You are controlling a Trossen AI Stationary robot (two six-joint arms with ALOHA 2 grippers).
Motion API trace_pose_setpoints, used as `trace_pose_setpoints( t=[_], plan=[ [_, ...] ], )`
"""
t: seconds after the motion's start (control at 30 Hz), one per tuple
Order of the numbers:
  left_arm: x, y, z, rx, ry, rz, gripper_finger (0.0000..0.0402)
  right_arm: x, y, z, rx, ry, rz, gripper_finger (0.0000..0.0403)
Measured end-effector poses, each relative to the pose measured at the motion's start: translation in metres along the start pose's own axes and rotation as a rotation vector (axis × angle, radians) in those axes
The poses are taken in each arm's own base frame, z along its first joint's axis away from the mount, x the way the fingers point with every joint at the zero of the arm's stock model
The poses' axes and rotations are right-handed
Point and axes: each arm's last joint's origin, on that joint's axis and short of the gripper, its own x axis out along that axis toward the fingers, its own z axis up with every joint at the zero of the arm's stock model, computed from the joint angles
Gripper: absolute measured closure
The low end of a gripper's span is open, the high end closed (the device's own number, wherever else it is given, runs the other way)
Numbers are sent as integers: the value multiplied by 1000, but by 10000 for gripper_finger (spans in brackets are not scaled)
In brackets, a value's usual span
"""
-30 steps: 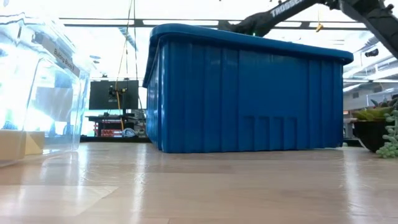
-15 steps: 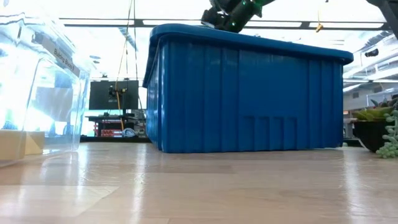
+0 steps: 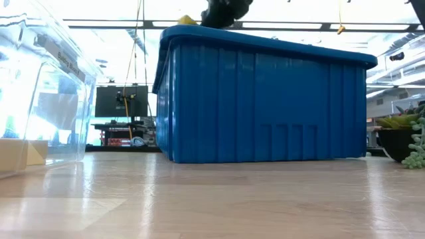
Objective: Sort Items/Unsort Items
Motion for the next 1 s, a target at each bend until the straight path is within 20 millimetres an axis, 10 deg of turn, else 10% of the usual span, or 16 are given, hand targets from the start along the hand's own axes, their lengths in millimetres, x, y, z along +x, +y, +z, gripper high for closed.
trace_pose_setpoints(
  t=[1.0],
  plan=[
    [0,0,0,0,0,0,153,-3,104,77,-55,-336,101,262]
  ],
)
